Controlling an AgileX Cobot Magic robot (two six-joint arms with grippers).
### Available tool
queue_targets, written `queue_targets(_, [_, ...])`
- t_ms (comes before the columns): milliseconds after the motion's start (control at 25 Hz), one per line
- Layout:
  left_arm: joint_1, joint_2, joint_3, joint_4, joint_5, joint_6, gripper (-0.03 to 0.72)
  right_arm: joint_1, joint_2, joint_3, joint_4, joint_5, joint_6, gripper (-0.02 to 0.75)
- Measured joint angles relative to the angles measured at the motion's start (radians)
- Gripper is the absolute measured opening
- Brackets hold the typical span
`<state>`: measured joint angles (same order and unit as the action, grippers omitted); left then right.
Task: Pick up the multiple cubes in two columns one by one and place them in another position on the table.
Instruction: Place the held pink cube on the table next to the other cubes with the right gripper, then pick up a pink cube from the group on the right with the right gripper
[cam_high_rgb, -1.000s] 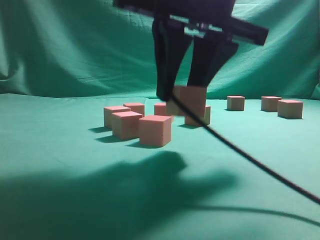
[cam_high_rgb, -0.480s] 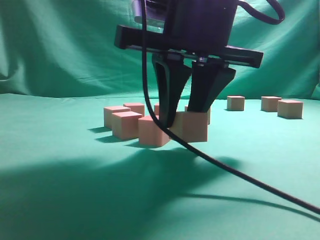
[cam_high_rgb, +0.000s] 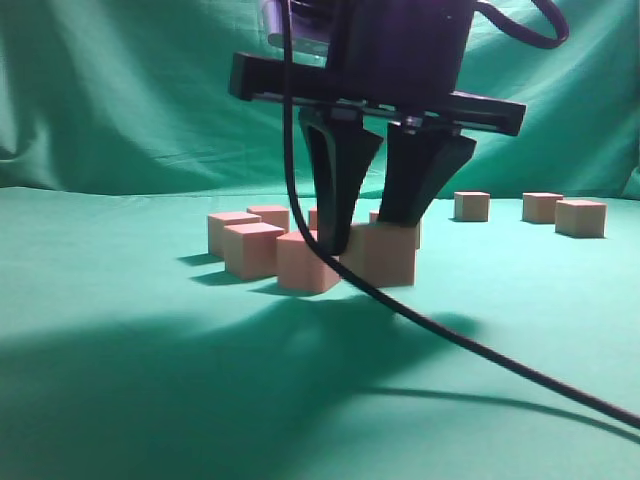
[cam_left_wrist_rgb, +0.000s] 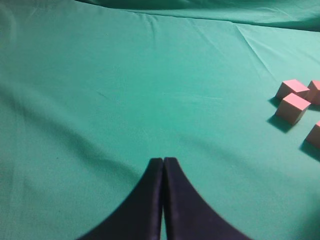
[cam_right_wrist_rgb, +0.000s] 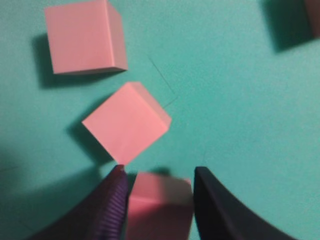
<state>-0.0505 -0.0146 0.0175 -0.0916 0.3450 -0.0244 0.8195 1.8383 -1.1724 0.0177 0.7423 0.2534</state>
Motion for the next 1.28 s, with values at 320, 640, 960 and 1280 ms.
queue_targets(320, [0.000, 0.000, 0.000, 0.000, 0.000, 0.000, 0.000, 0.000, 0.000, -0.008, -0.014, 0.058, 0.000, 0.386])
queue_targets(640, [0.000, 0.000, 0.000, 0.000, 0.000, 0.000, 0.000, 0.000, -0.025, -0.222, -0.141, 0.293, 0.004, 0.412])
queue_targets(960, [0.000, 0.000, 0.000, 0.000, 0.000, 0.000, 0.000, -0.035, -0.097, -0.367, -0.391, 0.348, 0.112, 0.412])
queue_targets(1280, [0.000, 0.000, 0.000, 0.000, 0.000, 0.000, 0.000, -0.376, -0.121, -0.378, -0.400, 0.437, 0.132, 0.412])
